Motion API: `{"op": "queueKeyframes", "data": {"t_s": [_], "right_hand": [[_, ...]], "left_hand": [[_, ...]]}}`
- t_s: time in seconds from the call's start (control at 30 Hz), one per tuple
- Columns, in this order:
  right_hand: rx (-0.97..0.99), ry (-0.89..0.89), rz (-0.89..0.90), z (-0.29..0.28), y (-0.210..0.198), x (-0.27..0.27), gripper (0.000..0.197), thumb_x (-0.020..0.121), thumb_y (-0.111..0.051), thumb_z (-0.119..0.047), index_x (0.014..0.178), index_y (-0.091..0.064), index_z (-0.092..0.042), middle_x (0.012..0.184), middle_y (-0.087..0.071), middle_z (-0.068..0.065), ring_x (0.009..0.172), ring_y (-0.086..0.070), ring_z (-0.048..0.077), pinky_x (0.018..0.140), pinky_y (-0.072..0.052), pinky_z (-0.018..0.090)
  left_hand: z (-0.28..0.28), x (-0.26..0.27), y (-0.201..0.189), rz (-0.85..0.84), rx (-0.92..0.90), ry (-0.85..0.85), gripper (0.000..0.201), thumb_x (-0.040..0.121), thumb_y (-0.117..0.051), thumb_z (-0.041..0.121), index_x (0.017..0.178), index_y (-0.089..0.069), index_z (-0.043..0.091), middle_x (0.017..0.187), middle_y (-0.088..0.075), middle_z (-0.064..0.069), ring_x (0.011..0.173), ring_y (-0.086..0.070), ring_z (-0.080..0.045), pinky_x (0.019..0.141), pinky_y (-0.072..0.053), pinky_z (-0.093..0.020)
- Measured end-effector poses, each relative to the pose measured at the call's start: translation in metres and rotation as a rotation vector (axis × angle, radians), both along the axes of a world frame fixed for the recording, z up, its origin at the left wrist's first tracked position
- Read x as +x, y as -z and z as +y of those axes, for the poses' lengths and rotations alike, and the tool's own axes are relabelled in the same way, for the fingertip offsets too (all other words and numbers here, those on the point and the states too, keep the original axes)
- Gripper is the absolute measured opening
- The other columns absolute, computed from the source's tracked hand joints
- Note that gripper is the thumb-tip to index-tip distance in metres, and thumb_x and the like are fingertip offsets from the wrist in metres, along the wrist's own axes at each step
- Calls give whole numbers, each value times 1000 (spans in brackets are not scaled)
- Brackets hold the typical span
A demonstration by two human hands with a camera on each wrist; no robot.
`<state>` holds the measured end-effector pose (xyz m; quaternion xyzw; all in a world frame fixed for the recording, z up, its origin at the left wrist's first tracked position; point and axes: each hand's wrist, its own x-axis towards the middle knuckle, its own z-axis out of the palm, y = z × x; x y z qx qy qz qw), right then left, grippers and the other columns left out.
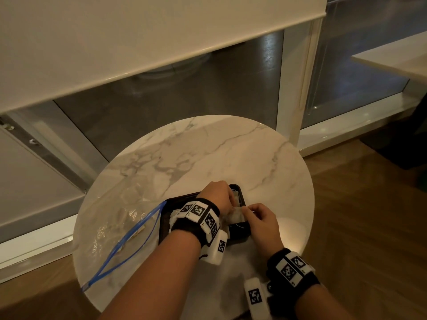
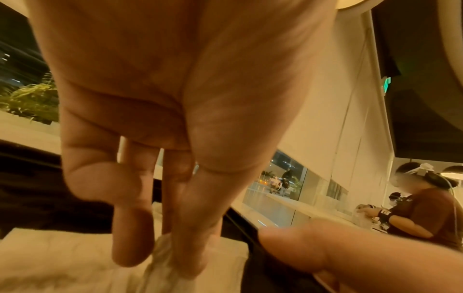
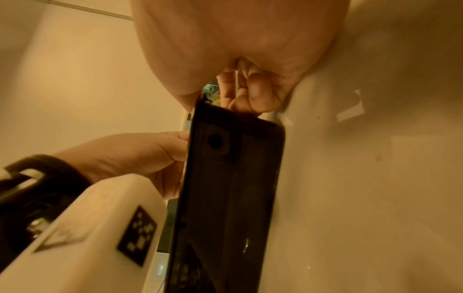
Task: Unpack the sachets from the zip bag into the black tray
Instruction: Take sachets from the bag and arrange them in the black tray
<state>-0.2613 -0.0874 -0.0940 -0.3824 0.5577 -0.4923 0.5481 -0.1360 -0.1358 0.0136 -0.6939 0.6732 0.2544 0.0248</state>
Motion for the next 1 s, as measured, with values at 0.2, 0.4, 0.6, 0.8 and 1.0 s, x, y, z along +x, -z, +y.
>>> {"op": "queueKeyframes", "data": {"t_s": [0.2,0.4,0.6,0.8,1.0], "right_hand": [[0,5,29,-1,0,0,17,92,-65,-26,86,-68,-11,82,-72,8,77,-71,25,69,-62,37],[-12,2,48,-1,2,0,19,91,-66,-28,83,-67,-11,77,-71,6,72,-70,22,64,-60,33],[-19,-10,52,-1,1,-2,20,93,-65,-28,83,-67,-10,77,-70,7,70,-67,20,63,-57,28],[-36,-16,65,-2,4,-3,23,90,-67,-30,78,-66,-10,77,-67,13,67,-60,20,67,-54,37],[-43,-16,54,-3,7,-3,21,90,-67,-29,77,-68,-12,74,-68,9,69,-62,20,69,-56,38]], "left_hand": [[-7,2,11,4,-43,-42,14,86,-73,8,93,-79,18,102,-75,-1,96,-69,-19,81,-55,-26],[-12,7,12,-42,-60,-105,12,84,-75,14,95,-77,8,99,-75,-11,95,-70,-25,83,-60,-36],[-10,11,5,-30,-90,-89,20,79,-83,20,96,-76,11,100,-73,-6,93,-69,-22,79,-58,-31],[14,7,-7,-79,-97,143,16,88,-61,19,90,-74,29,98,-72,7,90,-67,-14,82,-59,-36],[42,0,3,-107,149,294,28,96,-45,21,96,-70,7,96,-70,-10,87,-65,-25,76,-56,-37]]}}
